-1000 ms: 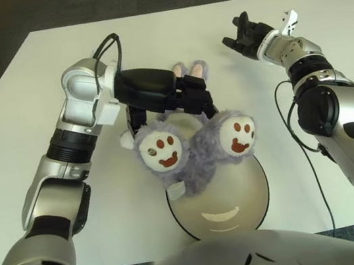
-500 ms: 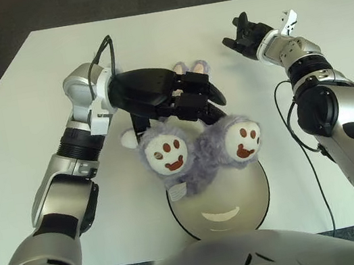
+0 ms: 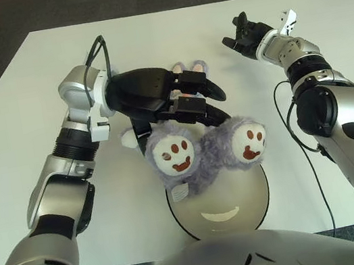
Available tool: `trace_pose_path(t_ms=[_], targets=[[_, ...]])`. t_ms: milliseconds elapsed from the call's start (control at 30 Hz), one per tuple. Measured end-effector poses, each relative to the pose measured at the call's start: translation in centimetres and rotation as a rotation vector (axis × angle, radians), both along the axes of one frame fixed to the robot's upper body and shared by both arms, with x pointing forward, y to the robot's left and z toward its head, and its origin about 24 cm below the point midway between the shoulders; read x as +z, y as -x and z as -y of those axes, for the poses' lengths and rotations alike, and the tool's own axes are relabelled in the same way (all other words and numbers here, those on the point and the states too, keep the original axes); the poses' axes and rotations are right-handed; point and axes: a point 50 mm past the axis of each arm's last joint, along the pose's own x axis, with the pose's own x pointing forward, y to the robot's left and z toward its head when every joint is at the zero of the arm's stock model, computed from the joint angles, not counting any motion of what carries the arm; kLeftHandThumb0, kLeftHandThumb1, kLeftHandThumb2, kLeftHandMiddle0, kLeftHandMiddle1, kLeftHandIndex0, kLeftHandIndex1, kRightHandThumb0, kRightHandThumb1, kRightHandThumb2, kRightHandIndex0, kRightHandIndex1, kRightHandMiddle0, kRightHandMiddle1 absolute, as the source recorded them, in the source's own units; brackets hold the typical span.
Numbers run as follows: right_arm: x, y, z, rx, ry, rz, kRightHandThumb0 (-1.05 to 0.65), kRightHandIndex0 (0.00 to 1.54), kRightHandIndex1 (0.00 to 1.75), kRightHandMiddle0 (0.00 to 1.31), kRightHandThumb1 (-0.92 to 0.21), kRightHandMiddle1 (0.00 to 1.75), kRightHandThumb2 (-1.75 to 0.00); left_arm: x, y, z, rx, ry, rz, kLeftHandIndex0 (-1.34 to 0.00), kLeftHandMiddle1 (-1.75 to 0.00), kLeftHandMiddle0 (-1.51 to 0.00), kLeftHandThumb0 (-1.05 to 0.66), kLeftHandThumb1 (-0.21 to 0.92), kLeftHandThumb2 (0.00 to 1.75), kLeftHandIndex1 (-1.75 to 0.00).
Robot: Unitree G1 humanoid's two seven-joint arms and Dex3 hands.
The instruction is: Put the doll into the plate.
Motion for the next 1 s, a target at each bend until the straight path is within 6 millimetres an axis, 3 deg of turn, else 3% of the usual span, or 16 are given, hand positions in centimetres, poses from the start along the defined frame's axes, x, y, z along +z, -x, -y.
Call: trace_pose_path(t_ms=[300,467,833,1000], targets=[[0.0,0.0,0.1,0.007,-0.030,0.001,0.02,0.09,1.36,0.04,-0.07,1.48,-1.43,0.3,-2.4,-1.4,0.161,-0.081,0.022,0.00,-0.47,-0.07,-0.71,0.71,0.64,-0.49],[0.0,0.0,-0.1,0.019,-0.031,0.004,0.00,0.14,1.40,0.10,-0.08,1.50,-1.42,-0.3,-3.8,-1.9,0.266,-0.075,-0.053,0.00,-0.48,-0.15,-0.69,0.63,0.73,-0.65],[0.0,0.0,-0.2,0.034,-0.010,0.013,0.01,0.16,1.47,0.17,-0.08,1.53,-1.42,-1.3,-5.0,-1.8,0.405,-0.031,-0.169,0.00,-0.53,-0.23,-0.67,0.59,0.79,-0.81],[0.1,0.0,-0.2,0.037,0.000,0.016,0.02,0.16,1.48,0.17,-0.08,1.53,-1.42,-1.6,-5.6,-2.0,0.459,0.009,-0.184,0.00,-0.62,-0.26,-0.62,0.50,0.86,-0.93]])
